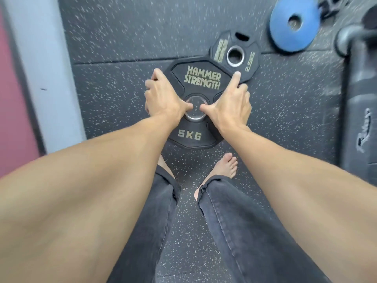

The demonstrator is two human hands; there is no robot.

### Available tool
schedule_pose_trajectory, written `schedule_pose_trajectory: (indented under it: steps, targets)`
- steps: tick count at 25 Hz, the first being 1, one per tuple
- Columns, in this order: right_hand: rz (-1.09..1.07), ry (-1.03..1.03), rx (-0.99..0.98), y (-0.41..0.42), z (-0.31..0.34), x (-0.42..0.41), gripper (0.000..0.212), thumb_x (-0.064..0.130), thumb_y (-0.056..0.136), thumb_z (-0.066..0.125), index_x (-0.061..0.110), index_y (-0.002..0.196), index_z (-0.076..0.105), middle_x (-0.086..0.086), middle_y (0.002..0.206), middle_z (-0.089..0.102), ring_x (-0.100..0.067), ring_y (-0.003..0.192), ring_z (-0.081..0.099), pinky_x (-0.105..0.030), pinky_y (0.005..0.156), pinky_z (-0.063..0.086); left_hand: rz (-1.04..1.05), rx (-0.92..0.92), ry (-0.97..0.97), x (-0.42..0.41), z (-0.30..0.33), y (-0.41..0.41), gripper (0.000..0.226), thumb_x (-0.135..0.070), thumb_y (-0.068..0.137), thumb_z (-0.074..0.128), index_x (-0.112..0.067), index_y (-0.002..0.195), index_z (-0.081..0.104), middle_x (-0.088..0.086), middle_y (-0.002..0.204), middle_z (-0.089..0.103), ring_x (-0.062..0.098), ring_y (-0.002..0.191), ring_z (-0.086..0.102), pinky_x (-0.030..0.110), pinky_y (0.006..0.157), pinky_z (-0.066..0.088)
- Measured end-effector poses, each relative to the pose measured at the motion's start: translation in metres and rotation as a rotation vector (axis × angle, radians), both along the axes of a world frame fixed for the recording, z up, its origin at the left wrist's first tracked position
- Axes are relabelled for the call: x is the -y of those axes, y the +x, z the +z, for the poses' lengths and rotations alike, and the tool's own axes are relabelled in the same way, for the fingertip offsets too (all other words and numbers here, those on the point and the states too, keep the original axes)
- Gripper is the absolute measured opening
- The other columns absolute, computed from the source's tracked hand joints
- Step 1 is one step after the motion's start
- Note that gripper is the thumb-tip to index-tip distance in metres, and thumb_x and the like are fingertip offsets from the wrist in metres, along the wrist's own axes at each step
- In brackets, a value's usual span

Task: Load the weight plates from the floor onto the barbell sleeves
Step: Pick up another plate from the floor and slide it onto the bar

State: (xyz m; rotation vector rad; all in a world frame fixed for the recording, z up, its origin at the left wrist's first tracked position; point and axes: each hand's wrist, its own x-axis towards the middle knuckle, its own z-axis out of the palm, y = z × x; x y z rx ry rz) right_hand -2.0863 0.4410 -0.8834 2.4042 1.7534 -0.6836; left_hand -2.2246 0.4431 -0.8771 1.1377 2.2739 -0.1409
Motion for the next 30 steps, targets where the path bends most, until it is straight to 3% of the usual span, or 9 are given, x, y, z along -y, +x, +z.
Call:
schedule_pose_trajectory:
  steps: [5, 9, 12, 18, 25, 30]
  targets:
    - [0.053, 0.127, -0.018, -0.008, 0.18, -0.018, 0.122, 0.055, 0.06, 0.086, 0.011, 0.152, 0.019, -0.015, 0.131, 0.049, -0.032, 0.119, 0.05, -0.042, 0.087, 0.048, 0.021, 0.011, 0.107, -0.016, 0.184, -0.012, 0.11, -0.046, 0.053, 0.096, -0.007, 0.133, 0.031, 0.021, 0.132, 0.047, 0.041, 0.118, 0.057, 0.044, 0.091, 0.05]
    - [0.091, 0.277, -0.144, -0.016, 0.348, -0.032, 0.12, 0.057, 0.06, 0.086, 0.013, 0.152, 0.022, -0.013, 0.126, 0.049, -0.031, 0.116, 0.05, -0.042, 0.087, 0.047, 0.037, 0.019, 0.305, -0.024, 0.359, -0.027, 0.118, -0.047, 0.052, 0.096, -0.006, 0.139, 0.029, 0.024, 0.133, 0.048, 0.044, 0.118, 0.056, 0.045, 0.095, 0.048]
    - [0.141, 0.452, -0.183, -0.016, 0.469, -0.043, 0.117, 0.056, 0.059, 0.085, 0.016, 0.152, 0.026, -0.011, 0.122, 0.05, -0.029, 0.112, 0.05, -0.039, 0.085, 0.046, 0.044, 0.008, 0.47, -0.026, 0.483, -0.036, 0.122, -0.048, 0.052, 0.095, -0.007, 0.145, 0.027, 0.023, 0.132, 0.049, 0.045, 0.116, 0.057, 0.046, 0.094, 0.049]
    - [0.125, 0.902, -0.311, -0.01, 0.691, -0.018, 0.115, 0.048, 0.053, 0.087, 0.017, 0.15, 0.034, -0.009, 0.11, 0.051, -0.029, 0.101, 0.056, -0.034, 0.079, 0.049, -0.058, 0.078, 0.898, 0.0, 0.695, -0.047, 0.105, -0.049, 0.052, 0.09, -0.009, 0.134, 0.037, 0.017, 0.124, 0.052, 0.038, 0.107, 0.057, 0.044, 0.089, 0.045]
    - [0.032, 1.248, -0.206, 0.0, 0.875, 0.064, 0.121, 0.051, 0.054, 0.082, 0.022, 0.157, 0.024, -0.005, 0.118, 0.05, -0.026, 0.112, 0.054, -0.036, 0.085, 0.049, -0.234, 0.134, 1.339, 0.055, 0.871, -0.043, 0.094, -0.062, 0.045, 0.083, -0.011, 0.116, 0.048, 0.008, 0.11, 0.058, 0.032, 0.095, 0.062, 0.035, 0.073, 0.04]
    - [-0.012, 1.431, -0.059, 0.012, 0.958, 0.142, 0.119, 0.051, 0.056, 0.08, 0.02, 0.157, 0.025, -0.006, 0.116, 0.05, -0.026, 0.106, 0.056, -0.041, 0.08, 0.054, -0.305, 0.363, 1.575, 0.103, 0.935, -0.028, 0.099, -0.08, 0.044, 0.078, -0.017, 0.117, 0.053, -0.001, 0.111, 0.064, 0.021, 0.099, 0.064, 0.041, 0.084, 0.052]
